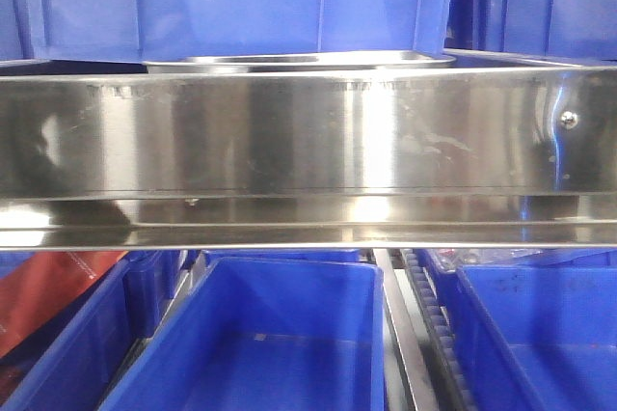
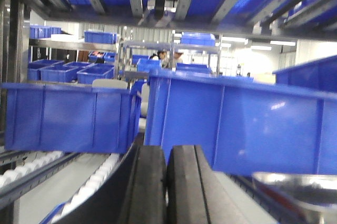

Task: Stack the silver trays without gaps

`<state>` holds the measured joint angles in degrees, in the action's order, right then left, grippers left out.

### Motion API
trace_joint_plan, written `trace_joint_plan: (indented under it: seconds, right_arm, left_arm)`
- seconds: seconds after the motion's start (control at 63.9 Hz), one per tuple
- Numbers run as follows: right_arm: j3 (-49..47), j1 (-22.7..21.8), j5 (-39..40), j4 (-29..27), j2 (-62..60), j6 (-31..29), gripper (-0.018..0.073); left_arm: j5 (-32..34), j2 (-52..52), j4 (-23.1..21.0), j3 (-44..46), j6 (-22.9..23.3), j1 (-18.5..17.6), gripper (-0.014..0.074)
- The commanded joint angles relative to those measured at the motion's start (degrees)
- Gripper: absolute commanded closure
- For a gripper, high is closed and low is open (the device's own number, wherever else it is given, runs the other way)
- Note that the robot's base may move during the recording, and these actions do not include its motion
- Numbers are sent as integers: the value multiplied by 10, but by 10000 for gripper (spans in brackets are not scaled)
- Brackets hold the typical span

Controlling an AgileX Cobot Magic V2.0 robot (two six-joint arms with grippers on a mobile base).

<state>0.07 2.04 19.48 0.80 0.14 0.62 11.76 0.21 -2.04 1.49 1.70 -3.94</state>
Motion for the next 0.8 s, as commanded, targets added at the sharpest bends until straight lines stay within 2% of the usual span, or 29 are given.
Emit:
trace_joint_plan:
  seconds: [0.0, 0.094, 0.188, 0.266, 0.391, 0.469, 0.563, 0.782]
  right_arm:
    - [-1, -3, 128, 2, -1, -2, 640]
    - [-1, -3, 205, 2, -1, 10, 640]
    - [-13, -3, 180, 2, -1, 10, 640]
    - [-58, -3, 90, 2, -1, 16, 640]
    - [-149, -3, -107, 2, -1, 16, 640]
    - [-198, -3, -174, 2, -1, 16, 640]
    - [-256, -3, -271, 0, 20, 18, 640]
    - [-366, -3, -431, -2, 129, 18, 640]
  left_arm:
    - [-16, -2, -28, 35, 5, -3, 604]
    - [-78, -2, -38, 88, 5, -3, 604]
    - [-145, 2, -36, 135, 4, -3, 604]
    - [-195, 23, -35, 174, 4, -3, 604]
    - [-247, 69, 20, 239, 4, -3, 604]
    - [-281, 104, 39, 287, 4, -3, 604]
    - [-328, 153, 39, 335, 4, -3, 604]
    - [-425, 245, 39, 429, 4, -3, 604]
